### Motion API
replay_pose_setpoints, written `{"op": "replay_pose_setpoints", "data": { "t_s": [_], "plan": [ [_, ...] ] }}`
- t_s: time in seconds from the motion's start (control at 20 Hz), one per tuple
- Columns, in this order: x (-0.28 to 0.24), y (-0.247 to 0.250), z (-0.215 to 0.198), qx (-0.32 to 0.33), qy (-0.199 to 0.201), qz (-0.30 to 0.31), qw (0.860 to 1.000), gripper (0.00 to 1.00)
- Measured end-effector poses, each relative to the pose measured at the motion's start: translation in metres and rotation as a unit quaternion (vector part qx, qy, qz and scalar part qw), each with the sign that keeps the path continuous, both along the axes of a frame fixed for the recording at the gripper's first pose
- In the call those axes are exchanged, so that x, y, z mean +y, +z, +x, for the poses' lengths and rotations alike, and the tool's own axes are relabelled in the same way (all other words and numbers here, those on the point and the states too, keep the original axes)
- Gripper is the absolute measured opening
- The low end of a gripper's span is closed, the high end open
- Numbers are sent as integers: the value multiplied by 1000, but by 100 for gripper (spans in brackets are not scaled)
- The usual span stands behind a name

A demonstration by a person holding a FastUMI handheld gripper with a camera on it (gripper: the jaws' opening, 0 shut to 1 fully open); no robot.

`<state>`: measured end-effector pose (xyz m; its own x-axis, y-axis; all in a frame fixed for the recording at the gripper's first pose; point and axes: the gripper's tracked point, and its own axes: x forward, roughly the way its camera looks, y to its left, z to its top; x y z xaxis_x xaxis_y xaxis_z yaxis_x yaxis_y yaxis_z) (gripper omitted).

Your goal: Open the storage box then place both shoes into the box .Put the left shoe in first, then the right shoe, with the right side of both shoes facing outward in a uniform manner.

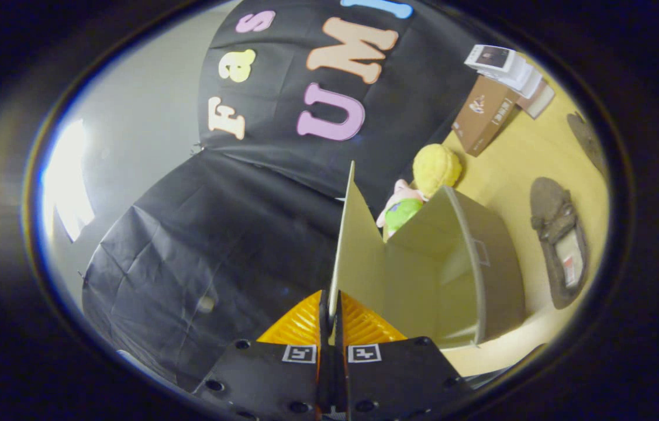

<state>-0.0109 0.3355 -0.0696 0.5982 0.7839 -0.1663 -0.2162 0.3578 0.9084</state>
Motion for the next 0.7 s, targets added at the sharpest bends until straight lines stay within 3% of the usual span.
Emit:
{"op": "replay_pose_setpoints", "data": {
  "t_s": [0.4, 0.7],
  "plan": [
    [95, 38, -19, -38, 85, -12, 996, 6],
    [156, 28, -42, -33, 130, -22, 991, 6]
  ]
}}
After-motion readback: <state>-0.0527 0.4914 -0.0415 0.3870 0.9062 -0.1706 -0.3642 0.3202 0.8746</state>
